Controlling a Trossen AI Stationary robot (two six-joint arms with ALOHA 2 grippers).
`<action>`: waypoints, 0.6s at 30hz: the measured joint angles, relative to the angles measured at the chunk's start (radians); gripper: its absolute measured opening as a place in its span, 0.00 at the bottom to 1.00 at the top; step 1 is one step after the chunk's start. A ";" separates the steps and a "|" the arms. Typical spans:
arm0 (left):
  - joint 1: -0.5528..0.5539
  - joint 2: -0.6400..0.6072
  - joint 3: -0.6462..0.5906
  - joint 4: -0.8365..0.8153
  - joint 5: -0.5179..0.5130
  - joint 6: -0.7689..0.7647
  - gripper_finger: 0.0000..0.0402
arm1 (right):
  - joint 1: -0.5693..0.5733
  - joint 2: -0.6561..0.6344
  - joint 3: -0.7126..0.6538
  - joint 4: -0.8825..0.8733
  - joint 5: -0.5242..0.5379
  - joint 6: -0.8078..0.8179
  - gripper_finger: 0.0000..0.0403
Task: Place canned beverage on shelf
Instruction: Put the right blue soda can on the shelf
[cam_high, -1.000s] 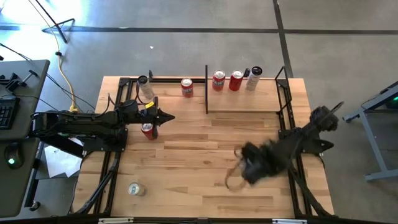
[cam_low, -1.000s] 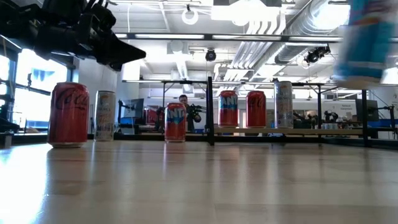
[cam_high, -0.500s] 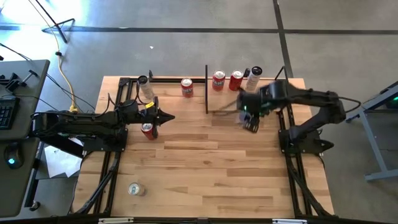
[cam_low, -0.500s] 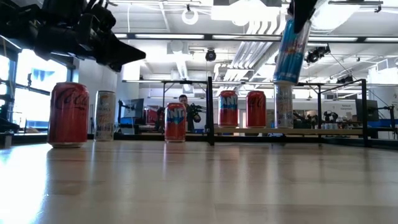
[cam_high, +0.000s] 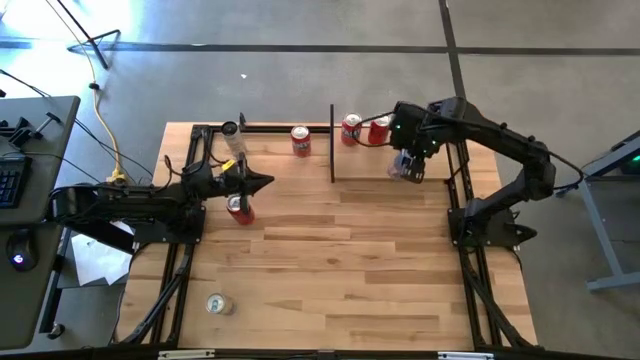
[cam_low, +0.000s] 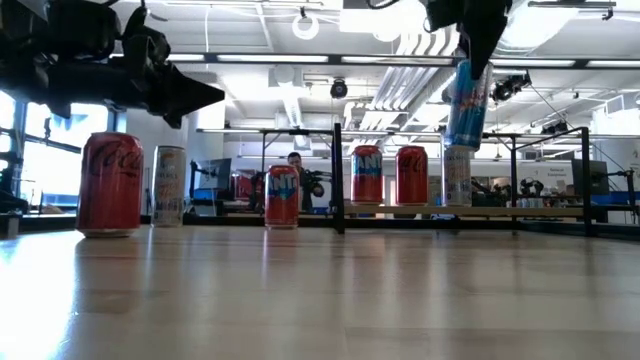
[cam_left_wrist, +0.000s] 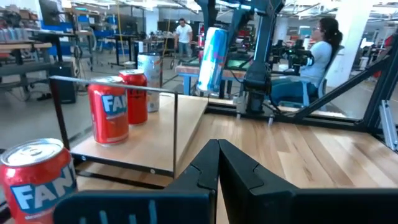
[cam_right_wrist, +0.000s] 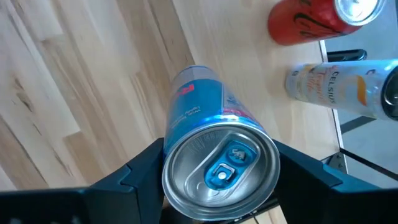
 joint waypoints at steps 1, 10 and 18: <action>0.005 0.000 0.002 0.001 0.000 0.006 0.00 | -0.011 -0.004 -0.017 -0.001 0.001 -0.020 0.56; 0.068 -0.004 0.010 0.002 0.000 0.023 0.00 | -0.193 -0.025 -0.161 -0.001 0.095 -0.219 0.56; 0.126 -0.004 0.010 0.001 0.000 0.058 0.00 | -0.409 -0.001 -0.162 0.130 0.105 -0.497 0.56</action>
